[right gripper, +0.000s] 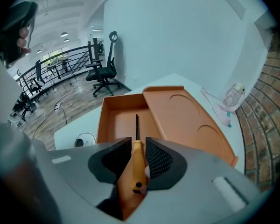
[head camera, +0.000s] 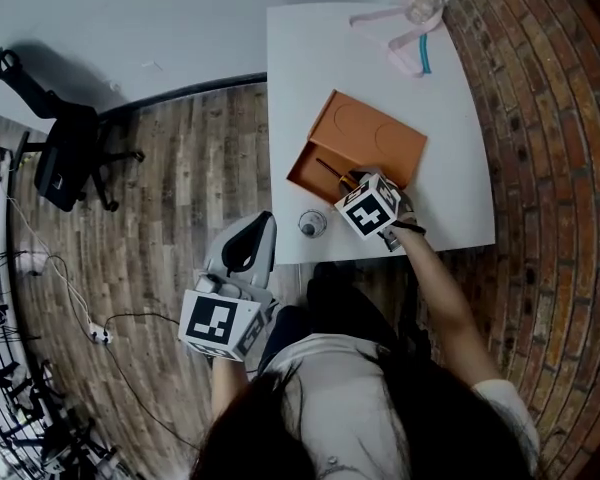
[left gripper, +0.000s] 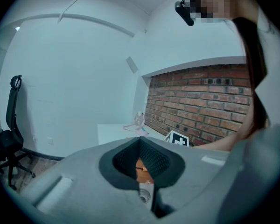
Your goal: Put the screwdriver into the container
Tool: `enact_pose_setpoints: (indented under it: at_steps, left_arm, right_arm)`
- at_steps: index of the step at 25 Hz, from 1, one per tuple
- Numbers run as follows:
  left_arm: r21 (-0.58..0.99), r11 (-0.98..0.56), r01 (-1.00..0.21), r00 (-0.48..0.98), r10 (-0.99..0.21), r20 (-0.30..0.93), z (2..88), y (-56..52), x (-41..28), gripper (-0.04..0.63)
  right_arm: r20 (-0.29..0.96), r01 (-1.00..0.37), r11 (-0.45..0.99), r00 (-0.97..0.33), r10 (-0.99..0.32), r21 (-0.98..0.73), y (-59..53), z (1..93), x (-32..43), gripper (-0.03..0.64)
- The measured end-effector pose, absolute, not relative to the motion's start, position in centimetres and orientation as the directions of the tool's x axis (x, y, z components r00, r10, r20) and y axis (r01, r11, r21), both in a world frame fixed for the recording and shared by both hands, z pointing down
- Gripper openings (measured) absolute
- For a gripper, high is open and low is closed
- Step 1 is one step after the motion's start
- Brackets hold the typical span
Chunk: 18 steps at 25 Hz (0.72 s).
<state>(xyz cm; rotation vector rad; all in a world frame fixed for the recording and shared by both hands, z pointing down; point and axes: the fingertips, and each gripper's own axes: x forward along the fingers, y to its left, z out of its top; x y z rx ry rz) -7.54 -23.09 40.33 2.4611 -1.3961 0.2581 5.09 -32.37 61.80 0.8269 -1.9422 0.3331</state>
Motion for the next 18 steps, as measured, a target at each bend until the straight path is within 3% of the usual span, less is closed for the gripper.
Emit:
enact_pose_setpoints:
  at_steps: [18]
  left_arm:
    - [0.131,-0.543,-0.829,0.558,-0.793,0.243,37.0,-20.1,-8.0,0.002]
  right_arm:
    - [0.753,-0.803,0.579,-0.292,-0.59,0.141,-29.9,55.3,6.1,0.066]
